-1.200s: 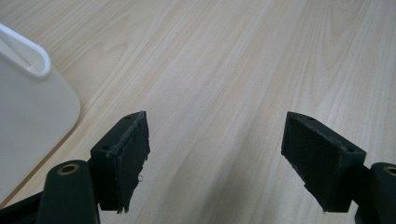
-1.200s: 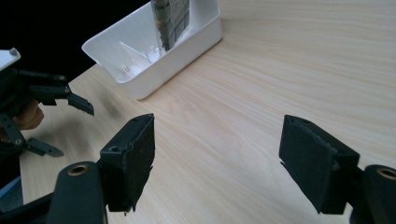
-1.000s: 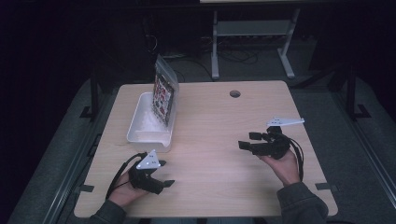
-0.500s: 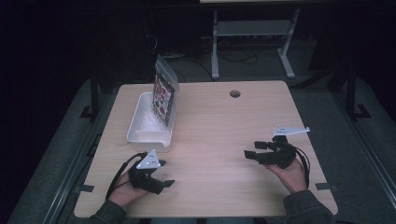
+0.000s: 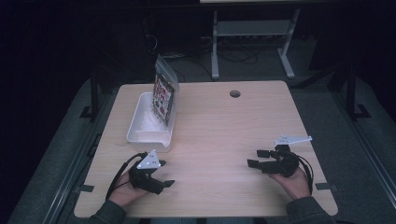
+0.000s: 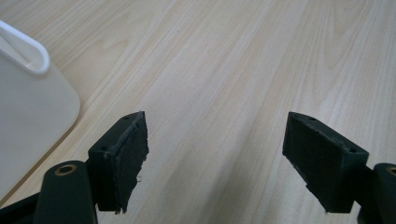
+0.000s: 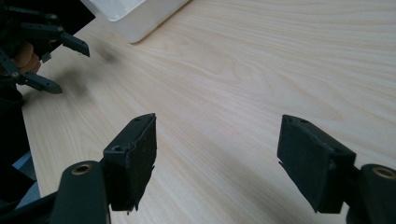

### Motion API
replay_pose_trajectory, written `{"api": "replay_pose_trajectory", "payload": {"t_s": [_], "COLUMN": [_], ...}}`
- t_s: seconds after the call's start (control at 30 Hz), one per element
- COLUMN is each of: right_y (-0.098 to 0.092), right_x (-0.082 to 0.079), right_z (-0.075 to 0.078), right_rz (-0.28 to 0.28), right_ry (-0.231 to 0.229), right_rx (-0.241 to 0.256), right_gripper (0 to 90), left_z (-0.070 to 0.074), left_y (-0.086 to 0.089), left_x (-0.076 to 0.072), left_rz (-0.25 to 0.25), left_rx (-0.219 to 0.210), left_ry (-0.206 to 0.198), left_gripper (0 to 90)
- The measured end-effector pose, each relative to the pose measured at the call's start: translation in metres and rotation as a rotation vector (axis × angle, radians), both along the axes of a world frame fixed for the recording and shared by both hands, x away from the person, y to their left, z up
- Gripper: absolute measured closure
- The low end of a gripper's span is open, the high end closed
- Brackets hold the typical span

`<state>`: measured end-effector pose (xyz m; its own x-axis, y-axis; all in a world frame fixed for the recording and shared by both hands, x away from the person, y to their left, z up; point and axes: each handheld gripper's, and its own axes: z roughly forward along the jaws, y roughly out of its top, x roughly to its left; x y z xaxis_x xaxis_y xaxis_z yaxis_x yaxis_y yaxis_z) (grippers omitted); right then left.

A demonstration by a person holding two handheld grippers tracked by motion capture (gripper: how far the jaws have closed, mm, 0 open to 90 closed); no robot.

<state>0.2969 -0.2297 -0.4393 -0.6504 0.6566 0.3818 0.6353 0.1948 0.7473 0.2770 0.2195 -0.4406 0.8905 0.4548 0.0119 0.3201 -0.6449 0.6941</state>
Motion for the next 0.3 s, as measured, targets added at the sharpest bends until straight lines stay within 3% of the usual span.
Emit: {"api": "replay_pose_trajectory", "payload": {"t_s": [0.3], "right_y": [-0.001], "right_x": [-0.012], "right_z": [-0.009], "right_rz": [-0.003], "right_ry": [0.002], "right_rx": [-0.004], "right_gripper": [27.0], "left_z": [0.0], "left_y": [0.0], "left_x": [-0.001], "left_rz": [-0.003], "left_rx": [0.001], "left_ry": [0.0], "left_gripper": [21.5]}}
